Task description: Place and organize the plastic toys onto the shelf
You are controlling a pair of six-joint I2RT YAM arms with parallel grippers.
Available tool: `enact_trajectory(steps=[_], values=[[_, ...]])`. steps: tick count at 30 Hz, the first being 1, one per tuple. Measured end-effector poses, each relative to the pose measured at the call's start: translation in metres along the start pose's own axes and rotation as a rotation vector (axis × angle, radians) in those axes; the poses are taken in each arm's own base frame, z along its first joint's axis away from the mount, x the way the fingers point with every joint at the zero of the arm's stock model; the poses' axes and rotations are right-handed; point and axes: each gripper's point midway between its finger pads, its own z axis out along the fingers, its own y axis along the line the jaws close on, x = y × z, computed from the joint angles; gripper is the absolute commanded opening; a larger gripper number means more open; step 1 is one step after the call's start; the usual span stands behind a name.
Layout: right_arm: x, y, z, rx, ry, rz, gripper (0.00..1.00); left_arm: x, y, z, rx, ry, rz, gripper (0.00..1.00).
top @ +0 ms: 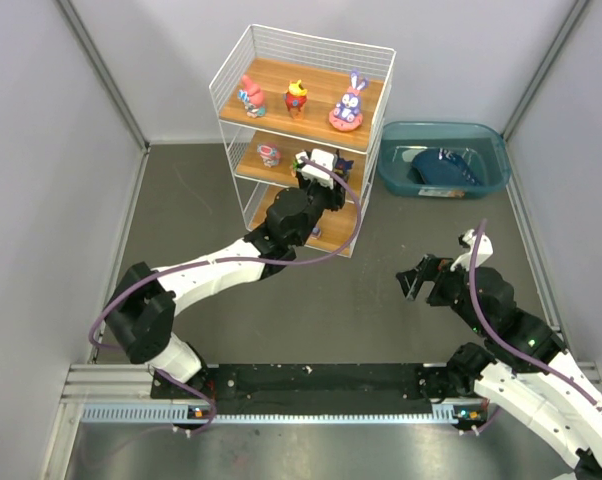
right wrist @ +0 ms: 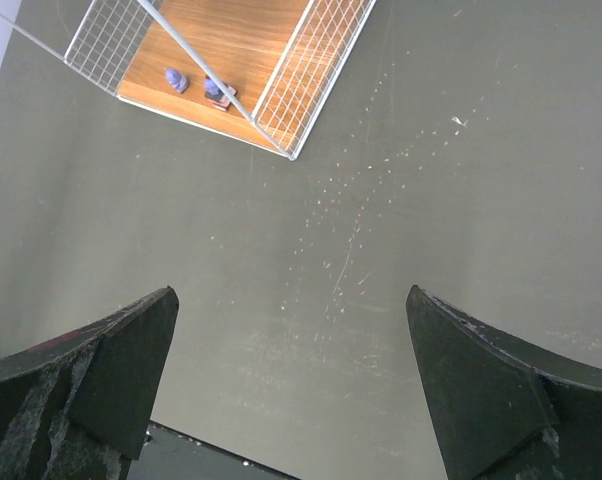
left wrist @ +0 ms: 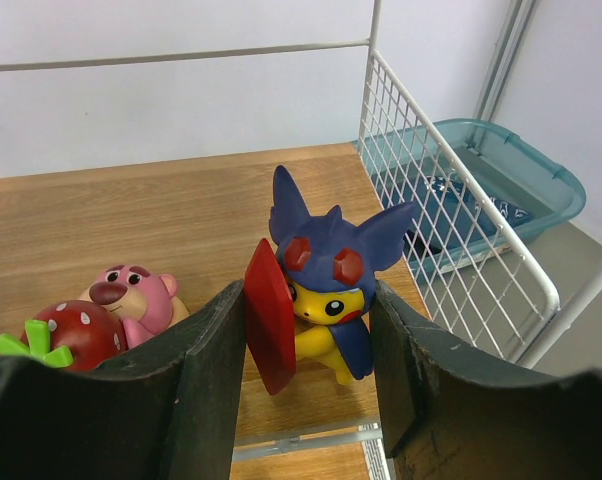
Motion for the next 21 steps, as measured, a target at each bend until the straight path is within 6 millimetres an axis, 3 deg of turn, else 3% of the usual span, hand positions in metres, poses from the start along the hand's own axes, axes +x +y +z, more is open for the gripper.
enact_trajectory(steps=[10,21], values=[[0.002,-0.004,0.000,0.018,0.006,-0.004,0.99,0.000,-0.002,0.001,0.013,0.000,-0.031,0.00],[0.004,-0.006,-0.001,0.026,0.012,-0.006,0.99,0.010,-0.004,0.003,0.014,0.018,-0.031,0.11]])
